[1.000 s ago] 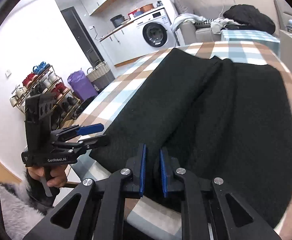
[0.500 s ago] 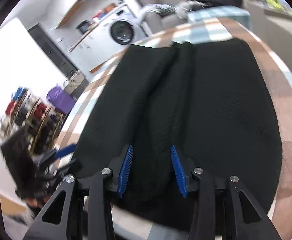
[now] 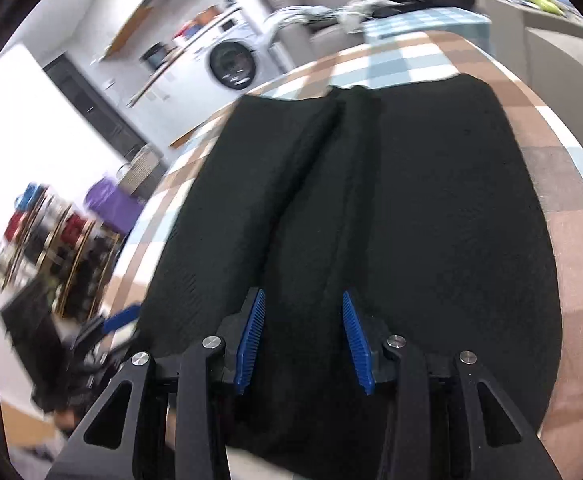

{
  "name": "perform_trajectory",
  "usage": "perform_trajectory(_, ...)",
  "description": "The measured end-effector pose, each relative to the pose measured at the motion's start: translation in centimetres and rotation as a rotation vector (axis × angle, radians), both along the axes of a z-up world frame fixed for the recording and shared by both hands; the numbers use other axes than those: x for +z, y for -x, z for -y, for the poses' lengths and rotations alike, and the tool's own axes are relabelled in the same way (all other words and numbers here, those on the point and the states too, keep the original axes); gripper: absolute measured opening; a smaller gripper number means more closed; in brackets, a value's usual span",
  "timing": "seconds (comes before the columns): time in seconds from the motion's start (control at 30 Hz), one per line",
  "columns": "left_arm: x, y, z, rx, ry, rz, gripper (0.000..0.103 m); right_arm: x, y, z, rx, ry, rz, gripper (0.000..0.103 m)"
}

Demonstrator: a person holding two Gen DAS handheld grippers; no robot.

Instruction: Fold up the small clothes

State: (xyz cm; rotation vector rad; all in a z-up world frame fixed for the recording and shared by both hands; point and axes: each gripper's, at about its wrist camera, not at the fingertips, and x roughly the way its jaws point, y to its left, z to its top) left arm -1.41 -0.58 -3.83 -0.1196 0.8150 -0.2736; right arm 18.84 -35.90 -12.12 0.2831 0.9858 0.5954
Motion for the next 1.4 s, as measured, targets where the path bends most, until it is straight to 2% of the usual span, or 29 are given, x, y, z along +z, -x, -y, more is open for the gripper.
perform_trajectory(0.1,0.0,0.0,0.0,-0.001,0.001,0.0,0.062,1.1,2.5,-0.7,0.015,0.11,0.075,0.039)
perform_trajectory(0.17,0.1,0.0,0.1,-0.006,0.008,0.001,0.062,1.6,4.3,-0.9,0.055,0.079,0.098,0.033)
perform_trajectory(0.27,0.3,0.2,0.2,-0.022,0.037,0.003,0.062,1.5,5.8,-2.1,0.112,0.1,0.124,0.029)
perform_trajectory(0.33,0.5,0.3,0.5,-0.026,0.036,0.012,0.062,0.5,5.8,-2.7,0.133,0.125,0.097,0.02)
perform_trajectory(0.47,0.3,0.4,0.8,-0.03,0.01,0.013,0.062,-0.2,5.6,-2.1,0.141,0.157,0.076,0.013)
perform_trajectory(0.57,0.0,0.1,0.7,-0.036,0.049,-0.013,0.062,0.7,5.6,-1.5,0.131,0.116,0.079,0.014)
perform_trajectory(0.63,0.0,0.0,0.4,-0.032,0.068,-0.021,0.062,0.9,5.2,-1.6,0.119,0.073,0.066,0.021)
perform_trajectory(0.73,0.2,0.0,-0.1,-0.016,0.076,-0.01,0.062,0.8,3.4,-2.2,0.101,-0.003,0.041,0.022)
perform_trajectory(0.8,0.3,0.0,-0.5,-0.003,0.086,-0.009,0.062,0.1,1.8,-3.5,0.092,-0.005,0.027,0.022)
perform_trajectory(0.87,0.3,-0.1,-0.8,0.009,0.091,-0.009,0.062,-0.5,0.8,-4.8,0.098,0.018,0.026,0.017)
perform_trajectory(0.9,0.3,-0.1,-1.0,0.022,0.09,-0.005,0.062,-0.5,0.6,-5.2,0.098,0.027,0.03,0.008)
perform_trajectory(0.93,0.4,-0.1,-1.2,0.034,0.091,-0.001,0.062,-0.2,0.5,-5.4,0.099,0.022,0.039,0.006)
perform_trajectory(1.07,-0.1,-0.7,-2.2,0.099,0.129,-0.018,0.063,3.4,2.1,-4.6,0.09,0.011,0.181,0.005)
perform_trajectory(1.17,-0.4,-0.9,-2.2,0.107,0.118,-0.033,0.063,3.0,2.3,-4.3,0.081,0.061,0.161,0.005)
perform_trajectory(1.27,-0.6,-0.9,-1.4,0.09,0.062,-0.024,0.063,0.8,1.7,-4.3,0.06,0.119,0.107,0.006)
perform_trajectory(1.4,-0.6,-0.8,-0.3,0.061,0.001,-0.012,0.063,0.3,1.5,-2.4,0.023,0.051,0.079,0.026)
